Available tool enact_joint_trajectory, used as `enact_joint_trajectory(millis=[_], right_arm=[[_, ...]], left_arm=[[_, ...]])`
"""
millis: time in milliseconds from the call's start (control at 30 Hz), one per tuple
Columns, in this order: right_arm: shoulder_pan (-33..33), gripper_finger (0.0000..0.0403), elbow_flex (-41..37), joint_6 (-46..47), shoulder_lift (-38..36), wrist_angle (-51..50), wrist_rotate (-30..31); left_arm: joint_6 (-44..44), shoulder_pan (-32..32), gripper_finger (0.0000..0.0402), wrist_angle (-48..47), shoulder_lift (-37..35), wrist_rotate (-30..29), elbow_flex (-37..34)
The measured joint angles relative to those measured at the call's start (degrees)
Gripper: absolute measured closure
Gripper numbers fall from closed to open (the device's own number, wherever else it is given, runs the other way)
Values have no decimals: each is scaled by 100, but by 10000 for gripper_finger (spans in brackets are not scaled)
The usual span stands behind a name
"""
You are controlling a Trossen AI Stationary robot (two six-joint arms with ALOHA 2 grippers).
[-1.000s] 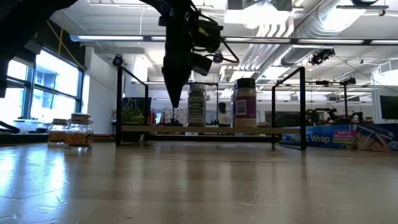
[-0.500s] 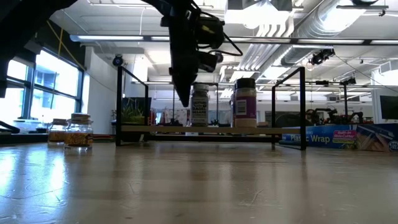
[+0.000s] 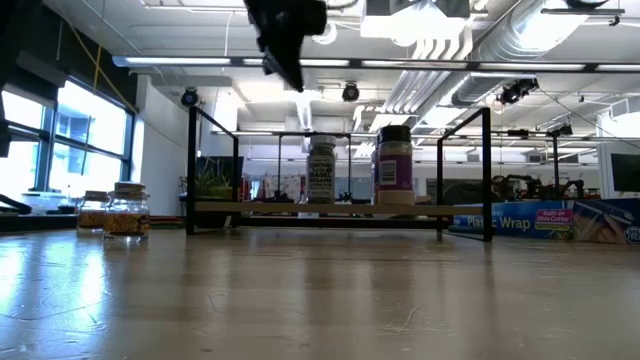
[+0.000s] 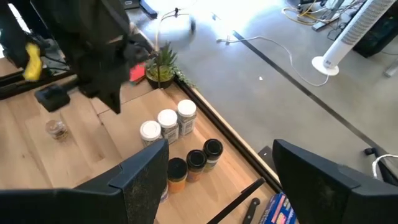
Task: Shelf spices
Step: Put the white seasoning bottle on the shelf aligned with the other white seasoning bottles
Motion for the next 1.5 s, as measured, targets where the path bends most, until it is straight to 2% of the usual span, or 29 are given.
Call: enact_joint_trajectory(millis=[100,200,467,633,1500], right_arm=[[-2,121,0,-70,-1,6,134],[-2,121,0,-108,-1,40,145],[-1,121,0,-29,-1,42,31],[-2,121,0,48,-1,42,23],[-2,121,0,65,-1,44,15]], left_arm=[[-206,124,401,740,28,232,-1],[-312,198,401,1013,274,343,-3],[-263,181,401,945,759,345,-14],[-141,184,401,945,760,78,-14],[-19,240,401,758,752,-112,-215]])
